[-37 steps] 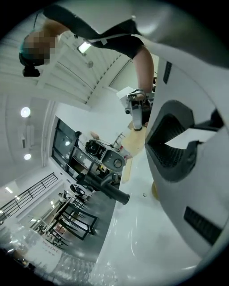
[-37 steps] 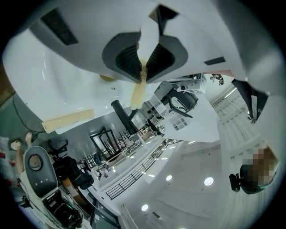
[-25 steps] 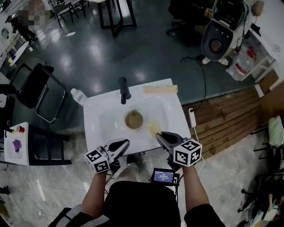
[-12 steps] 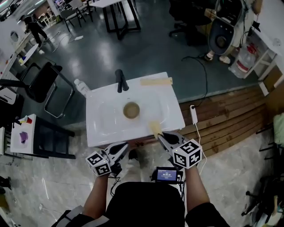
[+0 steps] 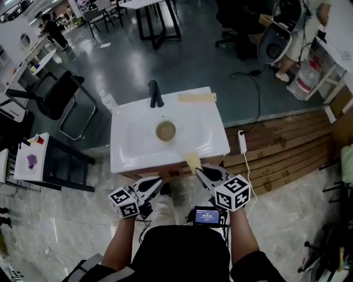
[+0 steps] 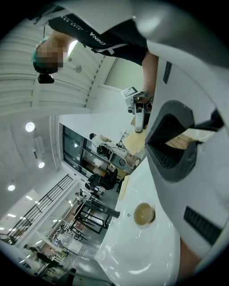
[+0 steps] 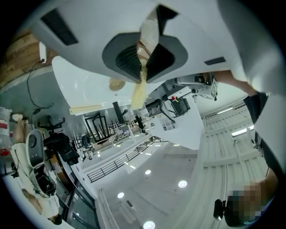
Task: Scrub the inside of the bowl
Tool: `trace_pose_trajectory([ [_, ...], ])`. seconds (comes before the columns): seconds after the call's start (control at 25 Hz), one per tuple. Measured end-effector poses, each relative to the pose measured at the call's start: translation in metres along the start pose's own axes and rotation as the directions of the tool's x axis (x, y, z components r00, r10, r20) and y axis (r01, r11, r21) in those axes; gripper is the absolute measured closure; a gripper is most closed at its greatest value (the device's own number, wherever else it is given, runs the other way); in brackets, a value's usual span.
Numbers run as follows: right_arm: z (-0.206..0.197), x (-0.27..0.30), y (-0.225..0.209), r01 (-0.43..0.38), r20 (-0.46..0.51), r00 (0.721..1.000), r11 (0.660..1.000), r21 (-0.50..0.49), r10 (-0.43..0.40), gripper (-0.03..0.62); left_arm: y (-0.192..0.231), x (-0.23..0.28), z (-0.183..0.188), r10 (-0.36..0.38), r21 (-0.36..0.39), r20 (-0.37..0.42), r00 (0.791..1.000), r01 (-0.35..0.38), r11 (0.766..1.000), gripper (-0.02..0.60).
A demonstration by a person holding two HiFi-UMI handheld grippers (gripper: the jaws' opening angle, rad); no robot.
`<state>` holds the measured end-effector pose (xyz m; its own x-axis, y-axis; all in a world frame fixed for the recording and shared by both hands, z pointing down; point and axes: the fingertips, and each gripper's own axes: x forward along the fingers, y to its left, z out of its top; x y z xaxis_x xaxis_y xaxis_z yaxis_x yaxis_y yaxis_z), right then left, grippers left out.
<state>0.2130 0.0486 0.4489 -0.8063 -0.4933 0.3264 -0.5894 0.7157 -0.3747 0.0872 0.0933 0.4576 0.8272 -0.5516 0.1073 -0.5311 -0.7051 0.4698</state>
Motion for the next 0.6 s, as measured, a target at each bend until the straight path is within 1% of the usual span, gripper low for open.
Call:
trace_pose_trajectory([
  [0.32,0.013,-0.002,0.009,-0.028,0.024,0.999,0.999,-0.032,0.029,0.554,-0.003,0.002,0.013,0.009,0.030,0.026,1.000,-0.010,1.000,0.578],
  [0.6,0.018,0.001,0.015,-0.052,0.038,0.998,0.998,-0.038,0.053,0.554,-0.002,0.002,0.010,0.010,0.022,0.020,1.000,-0.011,1.000,0.578],
])
